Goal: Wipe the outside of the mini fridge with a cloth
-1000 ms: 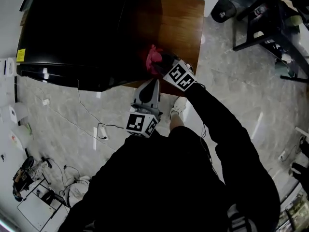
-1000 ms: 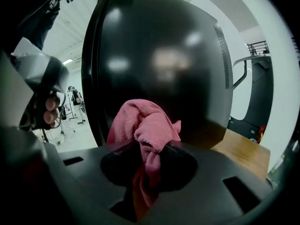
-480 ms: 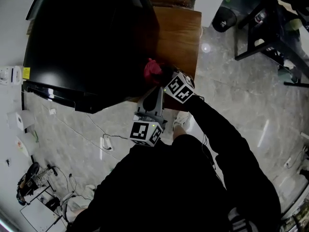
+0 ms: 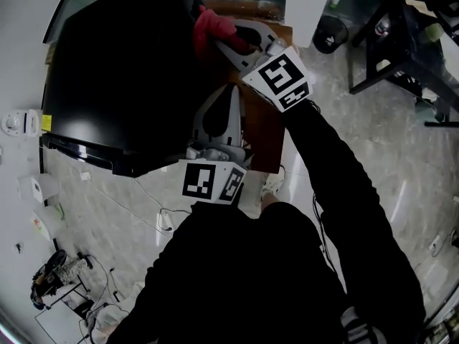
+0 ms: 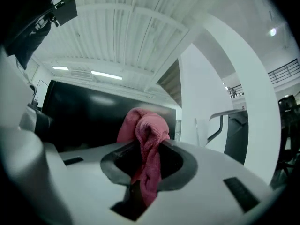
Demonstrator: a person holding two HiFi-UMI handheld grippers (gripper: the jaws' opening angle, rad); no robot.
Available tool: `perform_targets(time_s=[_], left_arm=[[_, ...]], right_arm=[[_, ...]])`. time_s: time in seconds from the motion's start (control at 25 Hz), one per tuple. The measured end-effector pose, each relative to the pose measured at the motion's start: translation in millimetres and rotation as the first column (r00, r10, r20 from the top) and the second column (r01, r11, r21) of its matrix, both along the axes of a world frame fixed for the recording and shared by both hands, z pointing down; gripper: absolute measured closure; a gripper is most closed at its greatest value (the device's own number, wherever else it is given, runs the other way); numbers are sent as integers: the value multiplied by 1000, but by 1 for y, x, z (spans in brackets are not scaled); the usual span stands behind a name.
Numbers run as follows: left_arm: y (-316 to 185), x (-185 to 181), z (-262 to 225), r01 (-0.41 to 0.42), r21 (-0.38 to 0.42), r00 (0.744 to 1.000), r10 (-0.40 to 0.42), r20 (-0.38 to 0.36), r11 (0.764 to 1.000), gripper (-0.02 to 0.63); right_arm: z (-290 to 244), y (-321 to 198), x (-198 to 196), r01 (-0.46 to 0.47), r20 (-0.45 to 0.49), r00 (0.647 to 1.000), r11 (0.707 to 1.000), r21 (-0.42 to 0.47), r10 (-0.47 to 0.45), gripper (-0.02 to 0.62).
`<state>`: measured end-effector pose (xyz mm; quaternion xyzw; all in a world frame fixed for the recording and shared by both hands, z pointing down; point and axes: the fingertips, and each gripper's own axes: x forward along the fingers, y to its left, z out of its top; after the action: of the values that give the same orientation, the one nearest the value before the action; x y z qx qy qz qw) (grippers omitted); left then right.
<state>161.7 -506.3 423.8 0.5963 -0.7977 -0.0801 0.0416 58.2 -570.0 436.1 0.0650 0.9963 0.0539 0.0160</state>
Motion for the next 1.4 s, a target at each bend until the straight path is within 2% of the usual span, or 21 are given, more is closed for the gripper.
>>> perform_targets(time_s=[0.2,0.36,0.56,0.8,1.0,1.16,1.4], left_arm=[[-12,-5,-25,30,47,997,-33,67,998,600],[-8,-18,-20,76,69,996,-79,31,995,600],[-2,-18,1,80,39,996,-81,24,996,600],[-9,-14,47,67,-43,998,-66,18,997,600],[-2,-20,117,64,-171,993,-80,-88,983,600],[9,-23,153,58,-230,985,-93,-146,971,600],[12,-27,181,61,-286,983,-108,-150,956,600]], right_arm=[[-59,-5,-16,-7,135,991,999,42,1,506],[-55,6,-35,41,116,992,997,71,-49,506],[-36,11,-42,73,104,991,996,58,-78,508],[35,7,-45,82,-8,997,996,41,-82,509],[106,9,-50,67,-105,992,997,32,-64,509],[164,12,-52,71,-220,973,997,30,-63,509],[237,7,-56,85,-375,925,995,55,-59,509]])
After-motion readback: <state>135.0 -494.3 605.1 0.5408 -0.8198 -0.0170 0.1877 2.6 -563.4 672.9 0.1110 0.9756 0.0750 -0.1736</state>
